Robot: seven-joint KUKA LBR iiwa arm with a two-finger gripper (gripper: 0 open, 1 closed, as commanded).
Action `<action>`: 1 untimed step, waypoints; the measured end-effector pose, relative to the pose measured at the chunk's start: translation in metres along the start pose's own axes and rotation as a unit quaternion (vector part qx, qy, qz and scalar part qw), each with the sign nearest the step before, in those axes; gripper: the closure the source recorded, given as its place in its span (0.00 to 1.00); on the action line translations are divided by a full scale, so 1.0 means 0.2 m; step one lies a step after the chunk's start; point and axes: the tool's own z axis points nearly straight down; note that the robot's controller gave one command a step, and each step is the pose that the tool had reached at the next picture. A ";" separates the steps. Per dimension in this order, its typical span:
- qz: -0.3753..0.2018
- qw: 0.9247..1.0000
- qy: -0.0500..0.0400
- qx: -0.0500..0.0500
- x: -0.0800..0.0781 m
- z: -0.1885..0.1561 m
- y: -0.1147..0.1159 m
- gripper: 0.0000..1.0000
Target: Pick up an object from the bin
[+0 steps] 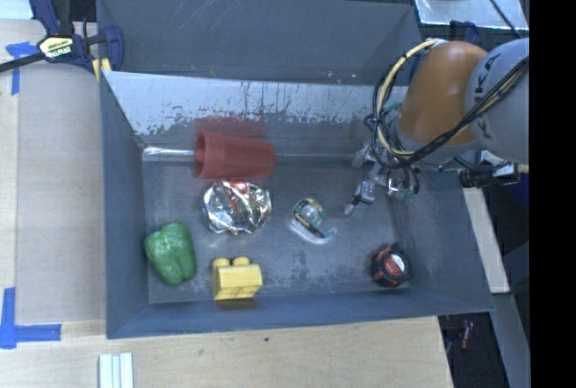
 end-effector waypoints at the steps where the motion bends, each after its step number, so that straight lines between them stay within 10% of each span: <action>1: -0.028 1.000 0.004 0.001 0.12 0.03 -0.03 0.00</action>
Offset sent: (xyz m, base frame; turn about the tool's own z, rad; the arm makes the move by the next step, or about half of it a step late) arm -0.0461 0.0232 -0.0140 0.1886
